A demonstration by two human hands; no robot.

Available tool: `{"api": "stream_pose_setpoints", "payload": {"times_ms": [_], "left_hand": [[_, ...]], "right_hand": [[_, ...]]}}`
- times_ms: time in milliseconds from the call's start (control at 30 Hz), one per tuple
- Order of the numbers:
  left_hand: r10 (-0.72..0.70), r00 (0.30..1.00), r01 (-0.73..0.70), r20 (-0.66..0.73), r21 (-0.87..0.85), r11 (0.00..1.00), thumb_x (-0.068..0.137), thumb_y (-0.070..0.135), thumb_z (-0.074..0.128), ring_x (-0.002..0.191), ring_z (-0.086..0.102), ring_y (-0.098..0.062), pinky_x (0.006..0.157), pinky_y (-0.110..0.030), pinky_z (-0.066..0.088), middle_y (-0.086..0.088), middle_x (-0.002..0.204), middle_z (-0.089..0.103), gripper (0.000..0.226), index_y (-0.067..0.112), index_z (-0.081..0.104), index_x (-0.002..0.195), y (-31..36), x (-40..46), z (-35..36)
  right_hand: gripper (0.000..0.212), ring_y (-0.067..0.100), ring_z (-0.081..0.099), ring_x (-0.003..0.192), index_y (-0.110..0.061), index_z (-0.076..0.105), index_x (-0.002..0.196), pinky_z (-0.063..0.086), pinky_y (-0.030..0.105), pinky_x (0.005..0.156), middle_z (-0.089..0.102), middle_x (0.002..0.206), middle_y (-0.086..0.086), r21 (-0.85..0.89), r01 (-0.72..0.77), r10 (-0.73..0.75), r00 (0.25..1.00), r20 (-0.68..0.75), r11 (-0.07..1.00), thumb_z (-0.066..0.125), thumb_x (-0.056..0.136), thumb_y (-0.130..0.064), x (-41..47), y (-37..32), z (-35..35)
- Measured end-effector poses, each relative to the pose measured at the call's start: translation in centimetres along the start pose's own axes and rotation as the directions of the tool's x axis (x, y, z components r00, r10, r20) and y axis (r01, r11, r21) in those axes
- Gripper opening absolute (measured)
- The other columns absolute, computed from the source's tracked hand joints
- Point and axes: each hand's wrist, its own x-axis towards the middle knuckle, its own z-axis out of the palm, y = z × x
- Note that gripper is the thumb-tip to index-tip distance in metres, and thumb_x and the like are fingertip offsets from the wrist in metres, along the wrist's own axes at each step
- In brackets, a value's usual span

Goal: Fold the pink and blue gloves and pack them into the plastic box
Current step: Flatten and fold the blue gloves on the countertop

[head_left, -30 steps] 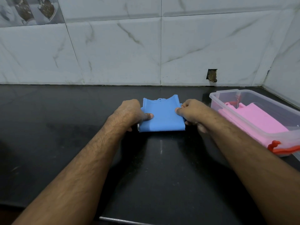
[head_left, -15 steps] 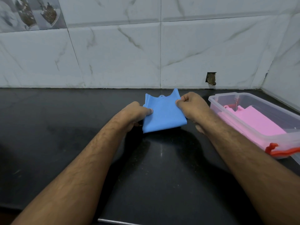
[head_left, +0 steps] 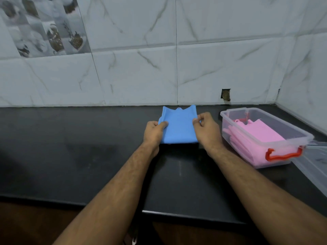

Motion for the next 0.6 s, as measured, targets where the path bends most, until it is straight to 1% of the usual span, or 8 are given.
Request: {"api": "stream_pose_setpoints", "payload": {"times_ms": [100, 167, 200, 300, 367, 433, 500, 600], "left_hand": [[-0.035, 0.999, 0.038, 0.023, -0.121, 0.992, 0.090, 0.022, 0.073, 0.078, 0.069, -0.026, 0.065, -0.037, 0.057, -0.014, 0.090, 0.073, 0.021, 0.009, 0.058, 0.083, -0.2, -2.6, -0.6], [-0.060, 0.997, 0.069, 0.056, -0.176, 0.982, 0.089, 0.021, 0.074, 0.080, 0.073, -0.028, 0.071, -0.039, 0.061, -0.017, 0.097, 0.078, 0.019, 0.004, 0.066, 0.091, -0.3, -4.1, -1.1], [-0.075, 0.994, 0.088, 0.073, -0.204, 0.975, 0.089, 0.020, 0.075, 0.083, 0.074, -0.030, 0.075, -0.042, 0.062, -0.017, 0.101, 0.079, 0.020, 0.002, 0.068, 0.094, -0.3, -5.0, -1.4], [-0.137, 0.977, 0.182, 0.165, -0.302, 0.936, 0.089, 0.015, 0.075, 0.094, 0.076, -0.032, 0.081, -0.043, 0.063, -0.018, 0.108, 0.078, 0.029, -0.005, 0.068, 0.110, -0.2, -7.6, -2.1], [-0.181, 0.950, 0.268, 0.254, -0.369, 0.890, 0.091, 0.012, 0.072, 0.099, 0.076, -0.032, 0.075, -0.042, 0.064, -0.016, 0.111, 0.078, 0.031, -0.003, 0.066, 0.118, -0.1, -9.3, -2.5], [-0.192, 0.925, 0.330, 0.327, -0.444, 0.833, 0.092, 0.007, 0.068, 0.094, 0.078, -0.031, 0.066, -0.040, 0.064, -0.016, 0.111, 0.078, 0.028, 0.000, 0.065, 0.120, 0.0, -10.7, -2.6], [-0.179, 0.919, 0.342, 0.351, -0.486, 0.804, 0.092, 0.004, 0.065, 0.094, 0.078, -0.031, 0.065, -0.042, 0.064, -0.017, 0.113, 0.077, 0.032, 0.002, 0.063, 0.124, 0.4, -11.5, -2.3], [-0.140, 0.923, 0.316, 0.357, -0.501, 0.805, 0.091, 0.003, 0.062, 0.098, 0.076, -0.032, 0.074, -0.045, 0.064, -0.017, 0.120, 0.075, 0.041, 0.004, 0.061, 0.132, 1.9, -12.1, -1.0]], "right_hand": [[0.013, 0.018, 0.057, 0.077, -0.020, 0.051, 0.100, 0.038, 0.026, 0.058, 0.058, 0.083, -0.006, 0.001, 0.027, -0.027, 1.000, -0.003, 1.000, 0.054, 0.099, -0.033, -2.2, -0.5, -1.1], [0.013, 0.019, 0.061, 0.083, -0.020, 0.050, 0.101, 0.041, 0.028, 0.065, 0.058, 0.093, -0.005, 0.002, 0.038, -0.038, 0.999, 0.014, 0.999, 0.053, 0.100, -0.032, -3.7, -0.5, -1.8], [0.013, 0.019, 0.061, 0.083, -0.020, 0.050, 0.101, 0.041, 0.028, 0.064, 0.057, 0.094, -0.006, 0.005, 0.040, -0.040, 0.999, 0.022, 0.999, 0.053, 0.101, -0.032, -4.5, -0.4, -2.2], [0.012, 0.015, 0.057, 0.074, -0.020, 0.050, 0.100, 0.037, 0.024, 0.056, 0.059, 0.090, -0.008, 0.029, 0.024, -0.024, 1.000, 0.020, 0.999, 0.054, 0.100, -0.032, -6.2, -0.3, -3.5], [0.012, 0.007, 0.054, 0.071, -0.021, 0.052, 0.101, 0.037, 0.023, 0.056, 0.061, 0.097, -0.009, 0.050, 0.029, -0.030, 0.999, 0.027, 0.998, 0.055, 0.099, -0.032, -7.1, -0.2, -4.5], [0.012, 0.001, 0.052, 0.070, -0.023, 0.052, 0.101, 0.034, 0.022, 0.055, 0.059, 0.094, -0.013, 0.035, 0.055, -0.056, 0.997, 0.052, 0.998, 0.054, 0.100, -0.034, -7.8, -0.6, -5.7], [0.011, 0.002, 0.052, 0.069, -0.023, 0.052, 0.101, 0.032, 0.022, 0.053, 0.056, 0.083, -0.014, -0.004, 0.087, -0.086, 0.993, 0.085, 0.996, 0.054, 0.100, -0.034, -7.9, -1.5, -7.0], [0.008, 0.004, 0.050, 0.067, -0.021, 0.054, 0.100, 0.032, 0.024, 0.053, 0.054, 0.076, -0.010, -0.042, 0.135, -0.132, 0.989, 0.064, 0.990, 0.055, 0.099, -0.029, -7.2, -3.6, -9.6]]}}
